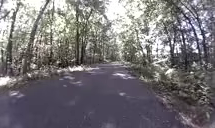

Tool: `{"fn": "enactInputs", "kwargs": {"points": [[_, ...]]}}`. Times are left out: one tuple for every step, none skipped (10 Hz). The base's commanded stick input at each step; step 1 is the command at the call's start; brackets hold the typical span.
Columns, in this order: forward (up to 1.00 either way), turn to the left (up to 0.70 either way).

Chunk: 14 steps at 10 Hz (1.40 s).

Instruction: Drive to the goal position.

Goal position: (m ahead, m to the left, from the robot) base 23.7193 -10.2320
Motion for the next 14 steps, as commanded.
{"fn": "enactInputs", "kwargs": {"points": [[0.45,0.0],[0.45,0.0],[0.45,0.0],[0.45,0.0],[0.45,0.0],[0.45,0.0],[0.45,0.0],[0.45,0.0],[0.45,0.0],[0.45,0.0],[0.45,0.0],[0.45,0.0],[0.45,0.0],[0.45,0.0]]}}
